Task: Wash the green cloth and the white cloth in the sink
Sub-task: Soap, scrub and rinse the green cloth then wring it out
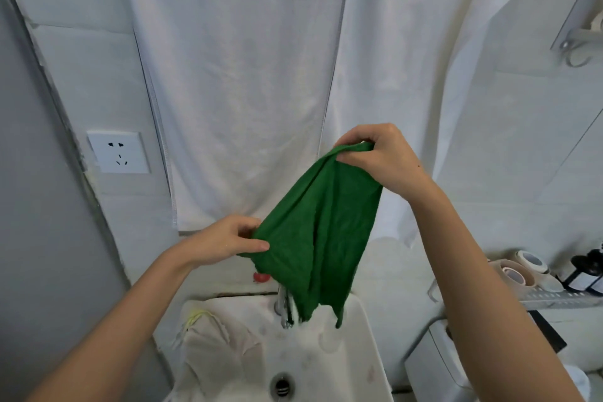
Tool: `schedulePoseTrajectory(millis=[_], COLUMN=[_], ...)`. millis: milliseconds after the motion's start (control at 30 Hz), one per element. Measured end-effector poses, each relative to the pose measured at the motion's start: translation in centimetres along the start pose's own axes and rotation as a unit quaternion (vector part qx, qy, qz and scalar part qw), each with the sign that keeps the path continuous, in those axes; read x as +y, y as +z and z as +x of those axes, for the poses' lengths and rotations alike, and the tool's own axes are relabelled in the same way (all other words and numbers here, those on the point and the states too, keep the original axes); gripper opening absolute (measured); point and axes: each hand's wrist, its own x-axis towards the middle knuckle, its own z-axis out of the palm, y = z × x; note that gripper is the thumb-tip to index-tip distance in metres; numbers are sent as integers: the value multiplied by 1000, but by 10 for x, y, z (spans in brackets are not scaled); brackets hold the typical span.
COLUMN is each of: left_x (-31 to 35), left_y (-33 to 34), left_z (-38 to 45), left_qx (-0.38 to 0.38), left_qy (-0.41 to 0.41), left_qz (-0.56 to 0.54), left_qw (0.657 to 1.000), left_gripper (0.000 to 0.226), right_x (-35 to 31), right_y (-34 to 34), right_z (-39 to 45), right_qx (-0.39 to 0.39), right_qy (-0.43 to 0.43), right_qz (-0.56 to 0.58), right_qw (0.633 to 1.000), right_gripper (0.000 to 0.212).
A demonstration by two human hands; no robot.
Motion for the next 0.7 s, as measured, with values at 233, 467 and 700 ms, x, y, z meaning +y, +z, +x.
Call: schedulePoseTrajectory(millis=[233, 467, 700], left_x=[-4, 28, 54], left_y=[-27, -53, -57], left_z=[1, 10, 17], left_qx=[170, 311, 323], left_qy=[29, 69, 91], left_qz=[18, 3, 40], left_qw=[985, 948, 941], left_gripper=[9, 23, 12], right_x=[23, 40, 44], right_y=[-17, -19, 1], right_z=[7, 8, 20], right_qx=[-56, -123, -39], right_qy=[72, 117, 72], right_qz=[-45, 26, -212], right_qw=[995, 985, 974], right_gripper=[9, 22, 46])
